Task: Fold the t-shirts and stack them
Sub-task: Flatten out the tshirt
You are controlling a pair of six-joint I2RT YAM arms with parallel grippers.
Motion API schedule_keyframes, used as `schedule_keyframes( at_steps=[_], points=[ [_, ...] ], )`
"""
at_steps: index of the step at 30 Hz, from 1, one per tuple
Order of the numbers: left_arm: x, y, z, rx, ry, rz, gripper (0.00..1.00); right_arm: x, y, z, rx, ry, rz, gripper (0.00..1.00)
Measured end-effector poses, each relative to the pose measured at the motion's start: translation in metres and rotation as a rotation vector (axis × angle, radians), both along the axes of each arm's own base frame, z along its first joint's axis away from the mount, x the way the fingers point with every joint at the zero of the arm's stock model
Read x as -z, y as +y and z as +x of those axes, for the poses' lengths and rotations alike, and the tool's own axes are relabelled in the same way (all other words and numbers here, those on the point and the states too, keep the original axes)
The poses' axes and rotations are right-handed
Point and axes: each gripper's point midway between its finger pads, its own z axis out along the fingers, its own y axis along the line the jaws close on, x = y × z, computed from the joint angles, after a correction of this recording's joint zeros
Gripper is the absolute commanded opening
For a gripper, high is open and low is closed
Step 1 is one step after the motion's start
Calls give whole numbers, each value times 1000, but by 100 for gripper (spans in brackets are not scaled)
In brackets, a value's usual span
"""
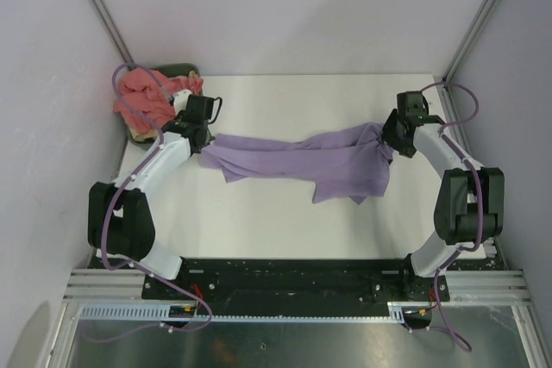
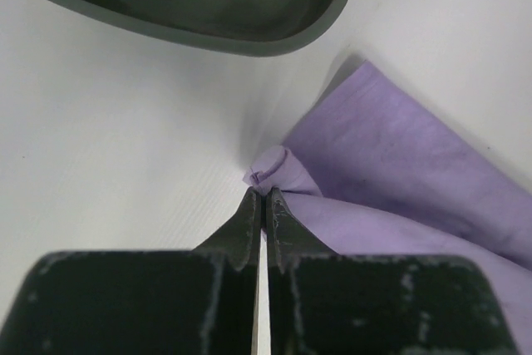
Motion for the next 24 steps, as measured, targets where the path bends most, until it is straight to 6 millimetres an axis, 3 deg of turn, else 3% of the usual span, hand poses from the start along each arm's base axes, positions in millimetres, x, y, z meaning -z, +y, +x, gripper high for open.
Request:
schedule_keyframes(
  at_steps=[5,9,13,16,20,24],
  points=[
    [5,-3,2,-1,12,-13,0,-22,0,-4,-1,-58,5,63],
    [1,-6,6,4,-4,-28,0,-30,-3,-37,20,-107,17,60],
    [1,-7,6,9,-4,-35,0,-8,-2,-66,34,-88,39,59],
    [0,-9,6,14,-5,-41,0,17,2,-74,25,-52,64,59],
    [1,-9,5,18,-3,-46,0,40,8,-70,9,-35,88,58],
    [4,-9,2,18,5,-44,0,49,10,-59,3,-54,100,57]
  ],
)
